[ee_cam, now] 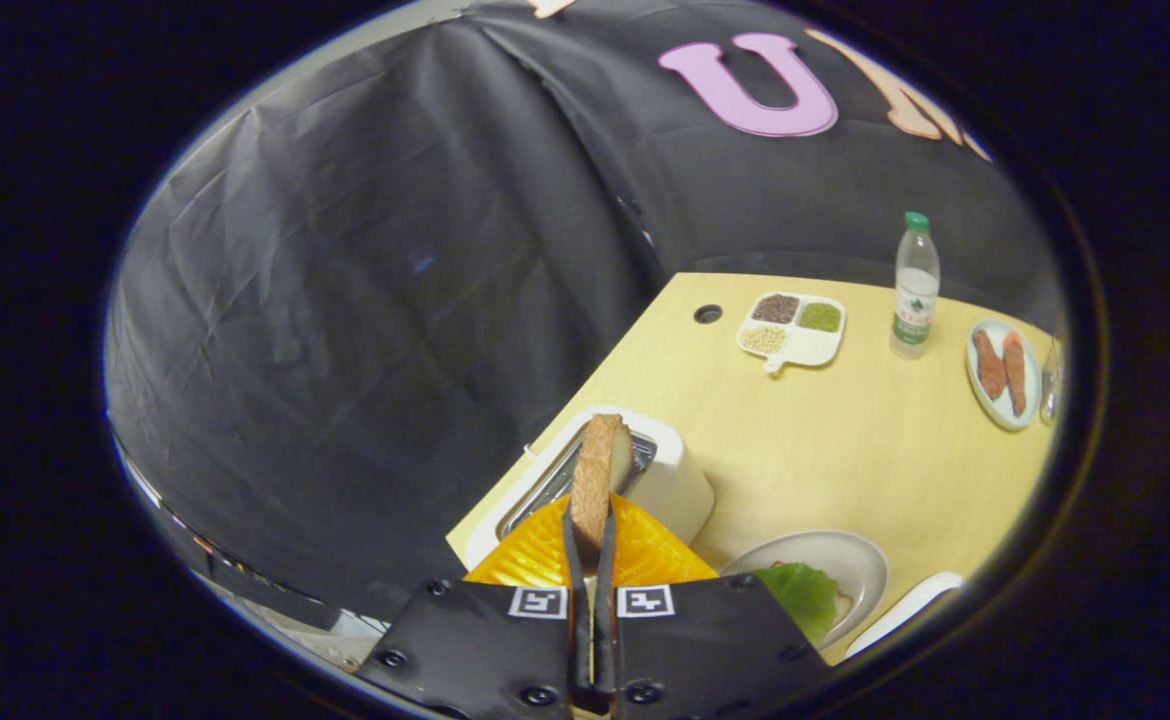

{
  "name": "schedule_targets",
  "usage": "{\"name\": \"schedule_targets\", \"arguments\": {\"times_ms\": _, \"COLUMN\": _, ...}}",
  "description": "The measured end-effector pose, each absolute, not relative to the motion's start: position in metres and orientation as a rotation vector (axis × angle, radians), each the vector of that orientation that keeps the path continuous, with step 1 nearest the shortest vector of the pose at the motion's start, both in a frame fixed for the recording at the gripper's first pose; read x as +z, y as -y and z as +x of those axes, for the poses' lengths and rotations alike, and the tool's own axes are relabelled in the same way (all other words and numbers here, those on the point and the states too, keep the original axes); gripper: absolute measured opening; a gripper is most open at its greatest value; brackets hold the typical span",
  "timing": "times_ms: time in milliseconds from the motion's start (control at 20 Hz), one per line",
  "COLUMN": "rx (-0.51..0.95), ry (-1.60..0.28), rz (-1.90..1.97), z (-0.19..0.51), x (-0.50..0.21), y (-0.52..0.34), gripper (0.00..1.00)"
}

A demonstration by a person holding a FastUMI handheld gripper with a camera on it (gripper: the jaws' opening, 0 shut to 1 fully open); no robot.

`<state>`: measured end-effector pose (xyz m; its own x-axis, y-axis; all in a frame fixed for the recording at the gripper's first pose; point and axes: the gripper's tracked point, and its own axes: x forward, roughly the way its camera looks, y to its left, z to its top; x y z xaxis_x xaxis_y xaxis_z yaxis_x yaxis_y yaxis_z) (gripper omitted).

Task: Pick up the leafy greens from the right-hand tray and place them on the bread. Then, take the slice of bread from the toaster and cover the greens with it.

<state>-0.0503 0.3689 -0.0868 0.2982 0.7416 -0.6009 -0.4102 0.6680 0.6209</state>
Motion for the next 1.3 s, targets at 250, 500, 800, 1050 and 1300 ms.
{"name": "schedule_targets", "arguments": {"times_ms": 250, "rx": 0.78, "ry": -0.979, "rz": 0.463, "z": -0.055, "x": -0.081, "y": -0.345, "gripper": 0.04}}
{"name": "schedule_targets", "arguments": {"times_ms": 500, "rx": 0.759, "ry": -0.938, "rz": 0.458, "z": -0.057, "x": -0.083, "y": -0.319, "gripper": 0.04}}
{"name": "schedule_targets", "arguments": {"times_ms": 800, "rx": 0.711, "ry": -0.973, "rz": 0.453, "z": -0.07, "x": -0.116, "y": -0.293, "gripper": 0.04}}
{"name": "schedule_targets", "arguments": {"times_ms": 1050, "rx": 0.661, "ry": -1.02, "rz": 0.48, "z": -0.078, "x": -0.149, "y": -0.274, "gripper": 0.04}}
{"name": "schedule_targets", "arguments": {"times_ms": 1300, "rx": 0.634, "ry": -1.062, "rz": 0.518, "z": -0.089, "x": -0.173, "y": -0.261, "gripper": 0.04}}
